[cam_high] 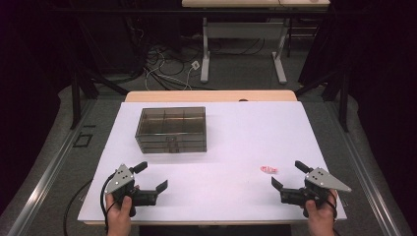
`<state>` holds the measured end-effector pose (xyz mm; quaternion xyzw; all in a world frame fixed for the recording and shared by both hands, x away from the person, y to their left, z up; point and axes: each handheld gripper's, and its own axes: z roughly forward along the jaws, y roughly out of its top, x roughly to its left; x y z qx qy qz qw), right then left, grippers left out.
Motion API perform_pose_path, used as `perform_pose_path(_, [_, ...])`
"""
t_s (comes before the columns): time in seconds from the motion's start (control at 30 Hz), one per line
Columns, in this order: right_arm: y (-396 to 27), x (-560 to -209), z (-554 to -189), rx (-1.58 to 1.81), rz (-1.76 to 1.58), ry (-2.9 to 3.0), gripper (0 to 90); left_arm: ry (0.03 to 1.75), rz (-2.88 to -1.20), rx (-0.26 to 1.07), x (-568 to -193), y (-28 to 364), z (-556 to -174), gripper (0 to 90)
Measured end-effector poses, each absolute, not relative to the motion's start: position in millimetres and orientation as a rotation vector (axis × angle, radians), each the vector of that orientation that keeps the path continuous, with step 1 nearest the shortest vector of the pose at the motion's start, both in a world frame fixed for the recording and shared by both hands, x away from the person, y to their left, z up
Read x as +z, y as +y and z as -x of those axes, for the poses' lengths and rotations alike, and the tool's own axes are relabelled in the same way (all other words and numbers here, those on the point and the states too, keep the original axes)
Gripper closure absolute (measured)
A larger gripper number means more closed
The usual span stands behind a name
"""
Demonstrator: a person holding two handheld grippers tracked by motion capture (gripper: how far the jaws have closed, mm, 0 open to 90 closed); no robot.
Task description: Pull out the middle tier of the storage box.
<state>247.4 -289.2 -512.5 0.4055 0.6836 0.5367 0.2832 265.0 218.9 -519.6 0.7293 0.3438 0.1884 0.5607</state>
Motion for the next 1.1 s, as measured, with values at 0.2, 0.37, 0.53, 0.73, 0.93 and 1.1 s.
perform_pose_path(0.2, [-291,-513,-248,1.418,-1.086,1.824,0.0,0.814,-1.677,0.401,-520,219,-267,0.4])
perform_pose_path(0.37, [-292,-514,-246,1.415,-1.106,1.823,0.0,0.862,-1.642,0.387,-519,215,-269,0.4])
perform_pose_path(0.53, [-294,-512,-245,1.416,-1.114,1.805,0.0,0.895,-1.648,0.379,-518,211,-271,0.4])
perform_pose_path(0.73, [-292,-513,-248,1.420,-1.123,1.820,0.0,0.917,-1.662,0.374,-518,202,-274,0.4])
perform_pose_path(0.93, [-288,-515,-252,1.429,-1.111,1.838,0.0,0.946,-1.651,0.380,-514,202,-276,0.5])
perform_pose_path(1.1, [-287,-515,-254,1.435,-1.107,1.842,0.0,0.972,-1.646,0.387,-509,204,-279,0.6])
